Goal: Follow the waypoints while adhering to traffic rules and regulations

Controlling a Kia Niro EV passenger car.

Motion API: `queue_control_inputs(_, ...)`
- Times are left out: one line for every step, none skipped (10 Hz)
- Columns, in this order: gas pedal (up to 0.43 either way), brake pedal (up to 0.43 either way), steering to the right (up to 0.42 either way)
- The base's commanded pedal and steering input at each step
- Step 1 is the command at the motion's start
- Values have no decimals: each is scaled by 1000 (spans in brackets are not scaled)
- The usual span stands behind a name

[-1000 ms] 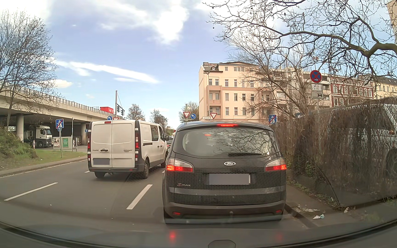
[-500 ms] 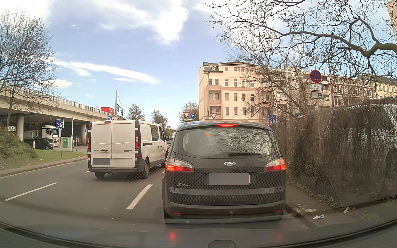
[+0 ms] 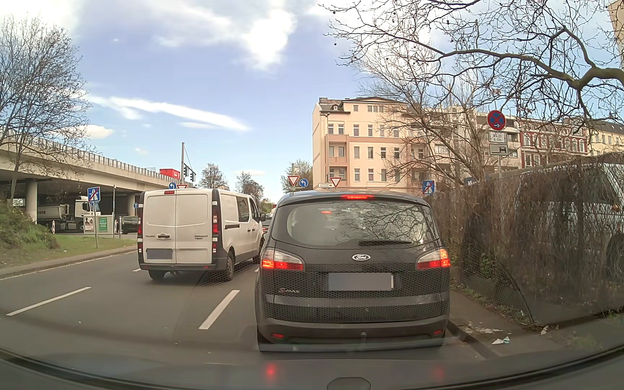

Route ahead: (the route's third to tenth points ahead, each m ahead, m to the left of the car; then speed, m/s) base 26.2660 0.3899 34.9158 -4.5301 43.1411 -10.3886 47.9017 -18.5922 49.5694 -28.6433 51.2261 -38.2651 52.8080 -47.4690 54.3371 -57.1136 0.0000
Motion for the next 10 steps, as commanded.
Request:
queue_control_inputs(0,402,-12)
queue_control_inputs(0,402,-12)
queue_control_inputs(0,402,-13)
queue_control_inputs(0,402,-12)
queue_control_inputs(0,402,-13)
queue_control_inputs(0,396,-13)
queue_control_inputs(0,396,-13)
queue_control_inputs(0,396,-12)
queue_control_inputs(0,402,-12)
queue_control_inputs(0,396,-13)
